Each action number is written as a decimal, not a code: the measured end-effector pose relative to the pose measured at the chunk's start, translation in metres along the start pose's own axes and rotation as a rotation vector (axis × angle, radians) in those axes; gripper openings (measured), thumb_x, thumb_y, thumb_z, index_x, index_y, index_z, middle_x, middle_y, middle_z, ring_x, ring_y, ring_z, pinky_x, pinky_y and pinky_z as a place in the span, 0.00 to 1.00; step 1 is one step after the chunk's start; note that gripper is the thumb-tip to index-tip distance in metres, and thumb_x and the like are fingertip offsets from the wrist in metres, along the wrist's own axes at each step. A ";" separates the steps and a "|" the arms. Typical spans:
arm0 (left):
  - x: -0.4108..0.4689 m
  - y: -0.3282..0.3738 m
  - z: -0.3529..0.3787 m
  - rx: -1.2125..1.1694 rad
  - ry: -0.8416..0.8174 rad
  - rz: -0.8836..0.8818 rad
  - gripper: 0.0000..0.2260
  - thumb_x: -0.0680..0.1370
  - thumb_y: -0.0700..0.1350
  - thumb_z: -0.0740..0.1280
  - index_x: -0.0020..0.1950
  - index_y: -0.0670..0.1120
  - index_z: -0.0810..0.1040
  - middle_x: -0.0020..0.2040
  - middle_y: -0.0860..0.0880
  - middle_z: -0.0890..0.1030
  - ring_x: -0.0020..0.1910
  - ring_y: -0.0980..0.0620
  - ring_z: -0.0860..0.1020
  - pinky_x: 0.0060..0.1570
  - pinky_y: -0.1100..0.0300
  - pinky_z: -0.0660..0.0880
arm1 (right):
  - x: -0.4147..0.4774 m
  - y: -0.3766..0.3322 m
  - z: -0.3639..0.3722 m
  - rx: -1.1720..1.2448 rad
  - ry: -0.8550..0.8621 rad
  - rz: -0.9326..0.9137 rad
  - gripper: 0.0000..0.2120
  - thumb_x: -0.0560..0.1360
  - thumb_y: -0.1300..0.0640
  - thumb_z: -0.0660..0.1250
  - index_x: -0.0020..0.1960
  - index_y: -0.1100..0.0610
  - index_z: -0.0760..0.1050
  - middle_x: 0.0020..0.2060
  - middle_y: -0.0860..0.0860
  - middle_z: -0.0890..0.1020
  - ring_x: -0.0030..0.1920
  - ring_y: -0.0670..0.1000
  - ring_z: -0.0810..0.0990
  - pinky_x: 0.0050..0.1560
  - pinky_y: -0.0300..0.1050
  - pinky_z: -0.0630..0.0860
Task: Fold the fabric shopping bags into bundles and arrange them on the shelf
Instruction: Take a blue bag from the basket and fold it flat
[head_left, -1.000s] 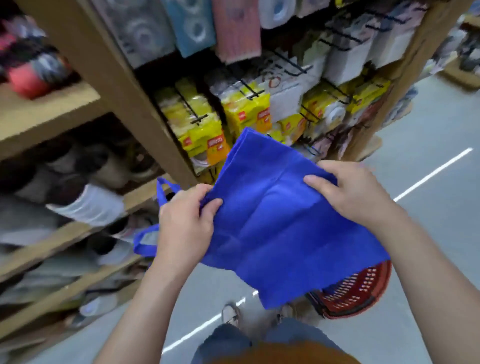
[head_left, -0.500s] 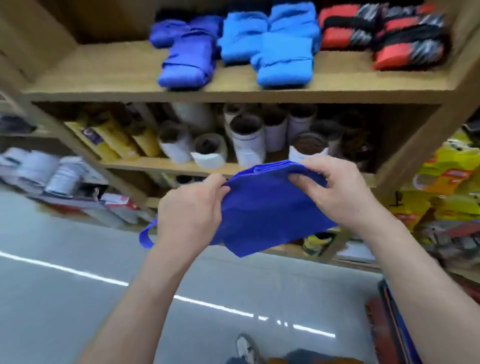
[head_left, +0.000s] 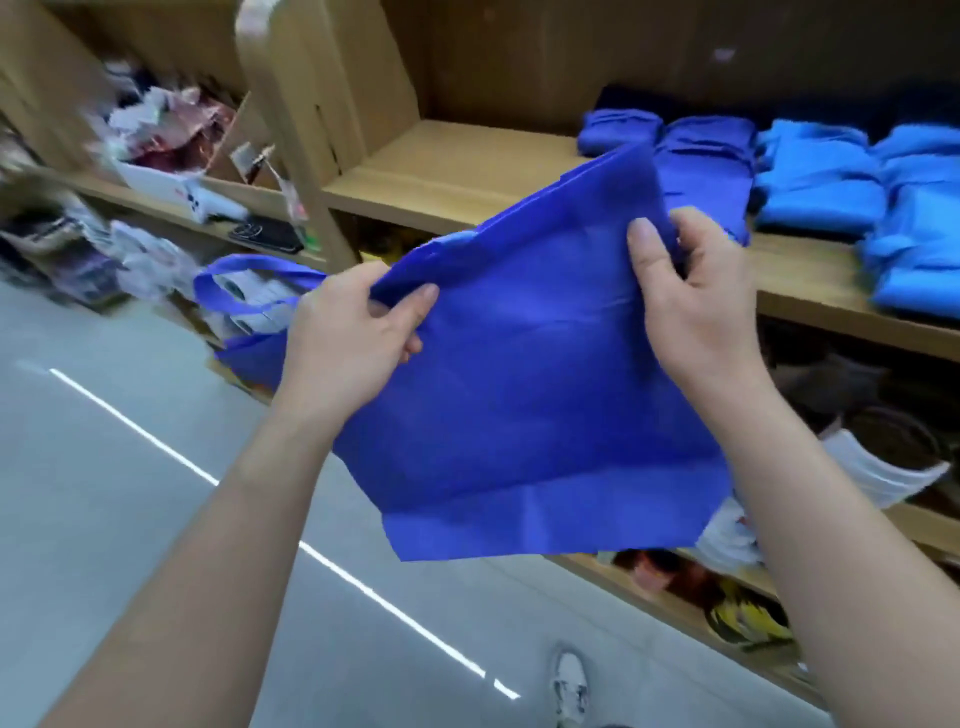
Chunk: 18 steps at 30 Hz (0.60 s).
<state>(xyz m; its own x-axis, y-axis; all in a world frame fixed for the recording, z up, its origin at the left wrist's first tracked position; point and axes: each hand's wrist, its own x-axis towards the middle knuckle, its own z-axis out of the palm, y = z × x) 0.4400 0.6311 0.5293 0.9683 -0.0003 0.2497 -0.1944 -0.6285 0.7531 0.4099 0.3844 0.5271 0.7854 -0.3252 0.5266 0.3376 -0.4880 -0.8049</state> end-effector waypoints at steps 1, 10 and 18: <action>0.014 0.004 -0.003 0.052 0.042 0.029 0.13 0.74 0.59 0.67 0.43 0.50 0.78 0.29 0.55 0.82 0.33 0.54 0.82 0.45 0.49 0.79 | 0.008 0.000 0.009 -0.015 0.032 -0.014 0.05 0.80 0.52 0.62 0.47 0.53 0.71 0.34 0.42 0.71 0.33 0.41 0.69 0.37 0.39 0.66; 0.173 0.025 0.010 0.174 0.206 0.205 0.21 0.70 0.64 0.65 0.44 0.46 0.77 0.35 0.47 0.82 0.39 0.46 0.82 0.44 0.47 0.78 | 0.103 0.014 0.073 -0.481 0.144 -0.097 0.18 0.75 0.55 0.63 0.65 0.51 0.73 0.60 0.58 0.71 0.56 0.56 0.73 0.55 0.53 0.71; 0.219 0.018 0.026 -0.074 -0.281 0.429 0.42 0.74 0.42 0.74 0.79 0.53 0.50 0.75 0.58 0.59 0.74 0.57 0.64 0.69 0.65 0.66 | 0.174 0.043 0.105 -0.342 0.327 0.002 0.20 0.74 0.64 0.59 0.63 0.52 0.78 0.59 0.59 0.73 0.55 0.56 0.75 0.54 0.39 0.65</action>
<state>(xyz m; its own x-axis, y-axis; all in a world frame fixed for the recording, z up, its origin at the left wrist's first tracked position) 0.6522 0.5998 0.5815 0.8017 -0.4614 0.3801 -0.5841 -0.4693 0.6622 0.6156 0.3919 0.5553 0.5624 -0.5379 0.6280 0.1027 -0.7081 -0.6986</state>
